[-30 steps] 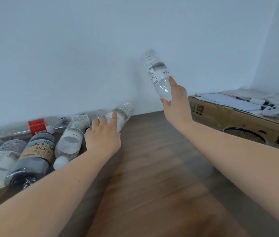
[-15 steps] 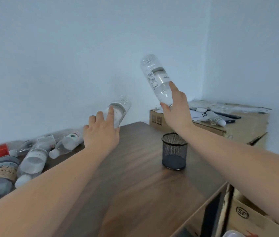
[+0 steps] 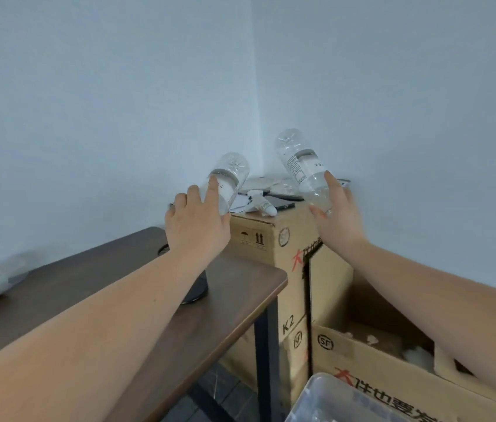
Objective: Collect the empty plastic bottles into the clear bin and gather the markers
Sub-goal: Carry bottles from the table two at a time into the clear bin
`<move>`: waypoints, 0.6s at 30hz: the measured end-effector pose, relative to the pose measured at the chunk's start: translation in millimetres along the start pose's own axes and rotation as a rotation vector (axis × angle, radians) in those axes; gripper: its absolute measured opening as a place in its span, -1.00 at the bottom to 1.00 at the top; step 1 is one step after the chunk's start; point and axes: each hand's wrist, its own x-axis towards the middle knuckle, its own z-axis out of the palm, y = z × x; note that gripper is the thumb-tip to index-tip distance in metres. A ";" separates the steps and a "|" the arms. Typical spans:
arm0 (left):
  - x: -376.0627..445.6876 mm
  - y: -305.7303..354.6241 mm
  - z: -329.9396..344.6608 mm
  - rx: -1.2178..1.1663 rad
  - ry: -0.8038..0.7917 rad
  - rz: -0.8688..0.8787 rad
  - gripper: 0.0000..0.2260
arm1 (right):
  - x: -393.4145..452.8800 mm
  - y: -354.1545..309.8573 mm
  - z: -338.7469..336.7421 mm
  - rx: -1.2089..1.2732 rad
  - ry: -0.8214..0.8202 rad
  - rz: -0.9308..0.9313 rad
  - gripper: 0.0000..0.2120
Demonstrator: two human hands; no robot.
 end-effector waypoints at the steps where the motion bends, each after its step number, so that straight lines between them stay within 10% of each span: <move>1: -0.4 15.2 6.3 -0.016 -0.009 0.025 -0.41 | -2.1 15.5 -10.0 -0.028 -0.003 0.023 -0.36; 18: -75.6 200.1 143.3 -0.202 -0.347 0.218 -0.38 | -106.7 235.0 -76.5 -0.324 -0.328 0.378 -0.39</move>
